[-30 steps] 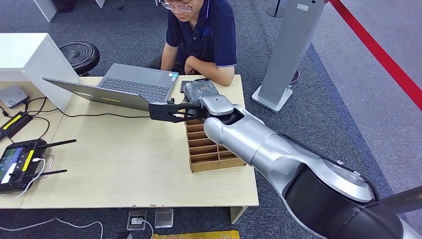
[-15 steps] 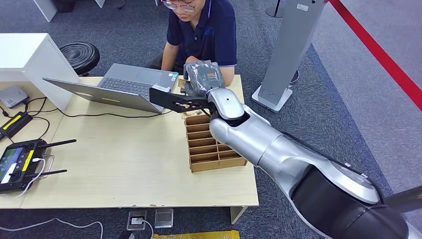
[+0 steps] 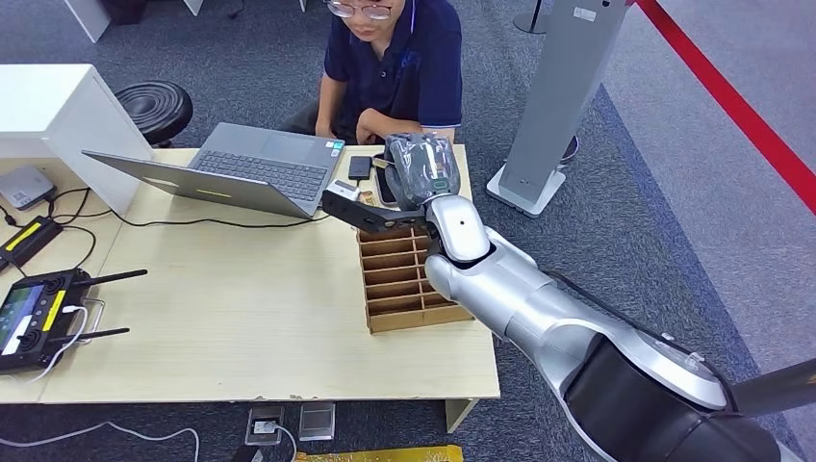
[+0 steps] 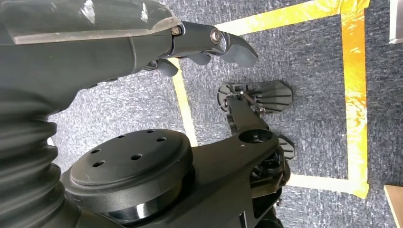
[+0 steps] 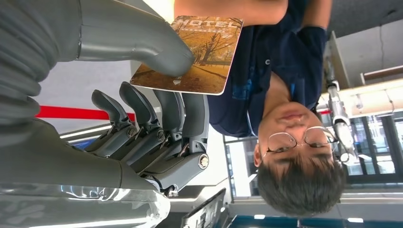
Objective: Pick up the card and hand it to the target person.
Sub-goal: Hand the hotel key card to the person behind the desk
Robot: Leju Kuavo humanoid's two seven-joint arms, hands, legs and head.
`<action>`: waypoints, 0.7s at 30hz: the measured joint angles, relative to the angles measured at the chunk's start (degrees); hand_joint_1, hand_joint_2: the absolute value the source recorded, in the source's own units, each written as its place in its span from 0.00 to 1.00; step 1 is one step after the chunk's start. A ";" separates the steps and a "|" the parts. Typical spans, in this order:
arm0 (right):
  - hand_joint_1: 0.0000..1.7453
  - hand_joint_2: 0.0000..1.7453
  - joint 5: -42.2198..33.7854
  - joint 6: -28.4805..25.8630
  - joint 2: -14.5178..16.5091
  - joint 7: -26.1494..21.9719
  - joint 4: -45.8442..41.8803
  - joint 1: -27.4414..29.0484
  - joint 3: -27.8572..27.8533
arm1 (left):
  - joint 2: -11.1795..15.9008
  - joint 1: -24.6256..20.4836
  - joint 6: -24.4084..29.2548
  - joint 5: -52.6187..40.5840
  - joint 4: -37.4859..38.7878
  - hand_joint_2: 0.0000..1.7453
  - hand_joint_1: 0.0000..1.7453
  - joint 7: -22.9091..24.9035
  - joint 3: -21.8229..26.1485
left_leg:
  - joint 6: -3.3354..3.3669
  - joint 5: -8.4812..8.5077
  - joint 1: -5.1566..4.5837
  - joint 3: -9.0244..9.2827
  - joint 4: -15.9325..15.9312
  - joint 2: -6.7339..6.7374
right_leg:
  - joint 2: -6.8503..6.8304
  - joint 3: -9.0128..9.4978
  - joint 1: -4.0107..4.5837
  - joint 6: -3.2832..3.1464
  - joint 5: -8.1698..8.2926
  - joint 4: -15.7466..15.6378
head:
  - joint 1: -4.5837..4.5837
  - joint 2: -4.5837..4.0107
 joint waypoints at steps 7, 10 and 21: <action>0.91 1.00 1.88 -3.33 -0.03 -0.69 1.21 0.18 -0.50 | -0.01 -0.06 0.19 0.02 0.00 1.00 0.00 -0.45 -0.21 | 0.00 0.00 0.00 0.00 0.00 0.00 | 0.00 0.00 0.00 0.00 0.00 0.00 | -0.01 0.00; 0.91 1.00 2.15 -3.69 -0.02 -0.87 1.35 0.19 -0.87 | -0.01 -0.17 0.16 0.07 0.00 1.00 0.00 -0.67 -0.37 | 0.00 0.00 0.00 0.00 0.00 0.00 | 0.00 0.00 0.00 0.00 0.00 0.00 | -0.01 0.00; 0.91 1.00 3.00 -4.07 -0.02 -0.97 1.70 0.20 -2.05 | -0.01 -0.39 0.16 0.24 0.00 1.00 0.00 -0.69 -0.44 | 0.00 0.00 0.00 0.00 0.00 0.00 | 0.00 0.01 0.00 0.00 0.00 0.00 | 0.01 0.00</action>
